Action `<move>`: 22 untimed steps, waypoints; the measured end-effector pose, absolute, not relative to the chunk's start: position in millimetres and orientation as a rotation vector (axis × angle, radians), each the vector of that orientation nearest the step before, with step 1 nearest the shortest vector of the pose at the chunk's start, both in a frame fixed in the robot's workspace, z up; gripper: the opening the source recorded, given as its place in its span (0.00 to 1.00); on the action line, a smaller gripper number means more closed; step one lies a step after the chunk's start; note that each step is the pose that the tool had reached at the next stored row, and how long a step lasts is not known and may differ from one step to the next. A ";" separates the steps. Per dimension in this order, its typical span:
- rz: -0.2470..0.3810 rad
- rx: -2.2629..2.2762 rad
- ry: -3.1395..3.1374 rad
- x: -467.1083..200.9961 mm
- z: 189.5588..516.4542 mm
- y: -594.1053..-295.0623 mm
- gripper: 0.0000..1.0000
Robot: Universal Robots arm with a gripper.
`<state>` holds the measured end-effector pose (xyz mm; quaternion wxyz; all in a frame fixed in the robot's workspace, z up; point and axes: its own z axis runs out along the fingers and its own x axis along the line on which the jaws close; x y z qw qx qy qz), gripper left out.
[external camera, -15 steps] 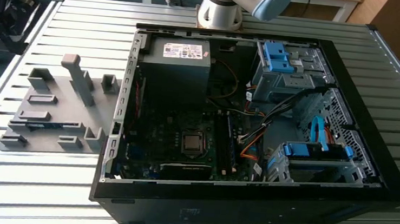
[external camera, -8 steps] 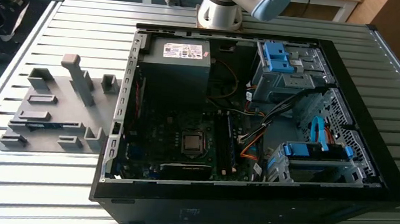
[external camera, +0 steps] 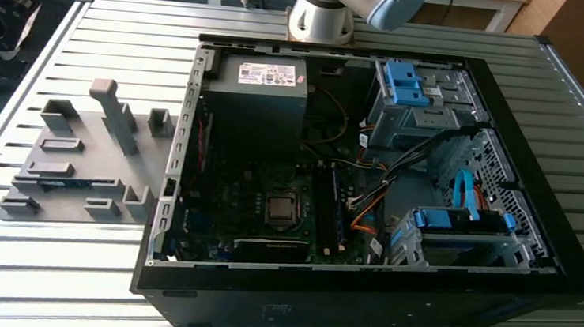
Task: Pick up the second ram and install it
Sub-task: 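Pick up the second ram and move it above second insertion slot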
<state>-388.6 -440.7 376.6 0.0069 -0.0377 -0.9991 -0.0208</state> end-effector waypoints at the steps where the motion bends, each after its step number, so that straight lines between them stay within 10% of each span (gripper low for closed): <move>1: -0.065 -0.118 -3.125 -388.7 376.6 -440.6 0.11; 22: -0.058 0.137 -3.121 -388.8 376.1 -441.2 0.11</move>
